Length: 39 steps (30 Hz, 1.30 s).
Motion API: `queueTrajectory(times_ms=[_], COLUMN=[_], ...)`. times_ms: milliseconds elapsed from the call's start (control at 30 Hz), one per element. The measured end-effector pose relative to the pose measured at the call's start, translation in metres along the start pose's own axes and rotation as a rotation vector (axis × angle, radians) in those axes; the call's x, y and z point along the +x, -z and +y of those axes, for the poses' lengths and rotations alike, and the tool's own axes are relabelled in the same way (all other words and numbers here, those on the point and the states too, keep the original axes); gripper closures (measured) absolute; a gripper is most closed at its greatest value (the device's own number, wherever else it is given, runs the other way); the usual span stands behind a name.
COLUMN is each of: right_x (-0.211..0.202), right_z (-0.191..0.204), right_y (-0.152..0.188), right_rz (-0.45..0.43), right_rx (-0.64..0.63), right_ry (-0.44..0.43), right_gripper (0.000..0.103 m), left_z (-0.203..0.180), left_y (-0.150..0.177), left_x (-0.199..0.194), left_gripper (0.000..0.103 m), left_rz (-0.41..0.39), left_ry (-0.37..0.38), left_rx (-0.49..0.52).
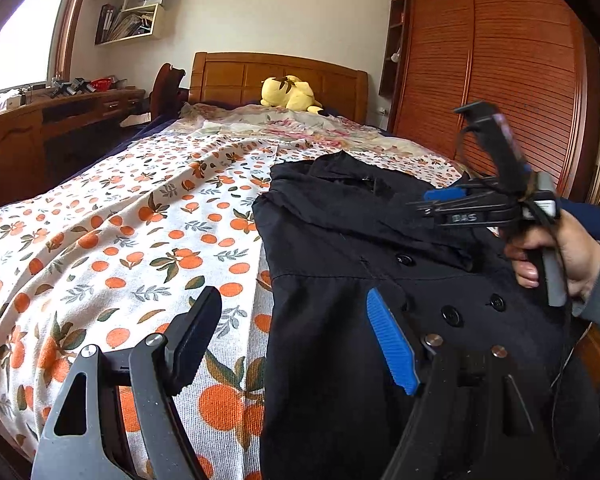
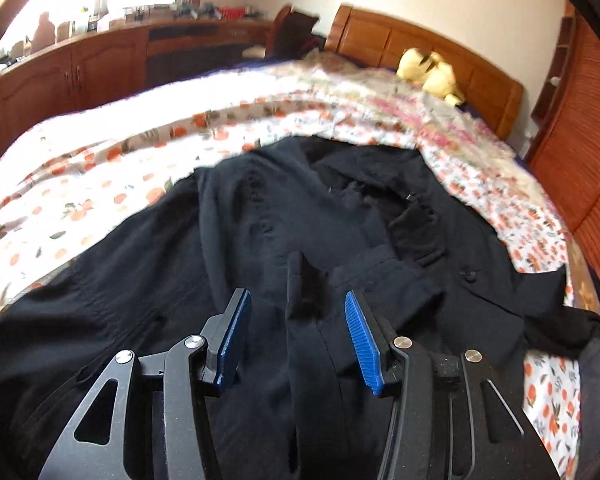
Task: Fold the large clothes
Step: 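Close the right tool on the cuff of the folded sleeve, then pull the sleeve straight across the coat front with the right tool, release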
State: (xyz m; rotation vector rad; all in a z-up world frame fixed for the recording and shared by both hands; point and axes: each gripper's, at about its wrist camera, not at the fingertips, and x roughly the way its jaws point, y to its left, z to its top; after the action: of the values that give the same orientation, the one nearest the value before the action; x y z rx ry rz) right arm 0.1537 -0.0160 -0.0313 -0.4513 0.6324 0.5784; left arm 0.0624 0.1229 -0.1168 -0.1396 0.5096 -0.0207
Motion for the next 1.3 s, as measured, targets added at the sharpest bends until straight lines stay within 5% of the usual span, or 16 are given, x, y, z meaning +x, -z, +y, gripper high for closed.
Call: queueTrajectory(times_ms=[100, 267, 367, 767, 1300], right_x=[0.024, 0.054, 0.048, -0.074, -0.155], right_z=[-0.009, -0.018, -0.019, -0.032, -0.060], right_y=[-0.011, -0.013, -0.014, 0.048, 0.158], right_rz=[0.066, 0.146, 0.104, -0.208, -0.133], right_rx=[-0.013, -0.009, -0.003, 0.145, 0.315], right_ry=[-0.008, -0.020, -0.027, 0.009, 0.033], right_gripper=[0.055, 0.089, 0.097, 0.098, 0.096], left_z=[0.000, -0.004, -0.008, -0.026, -0.096], left_y=[0.001, 0.004, 0.006, -0.005, -0.046], left_x=[-0.002, 0.000, -0.002, -0.006, 0.022], left_gripper=[0.027, 0.027, 0.027, 0.027, 0.027], left_rz=[0.001, 0.018, 0.019, 0.007, 0.013], left_ry=[0.000, -0.006, -0.003, -0.017, 0.081], left_rx=[0.002, 0.019, 0.035, 0.066, 0.174])
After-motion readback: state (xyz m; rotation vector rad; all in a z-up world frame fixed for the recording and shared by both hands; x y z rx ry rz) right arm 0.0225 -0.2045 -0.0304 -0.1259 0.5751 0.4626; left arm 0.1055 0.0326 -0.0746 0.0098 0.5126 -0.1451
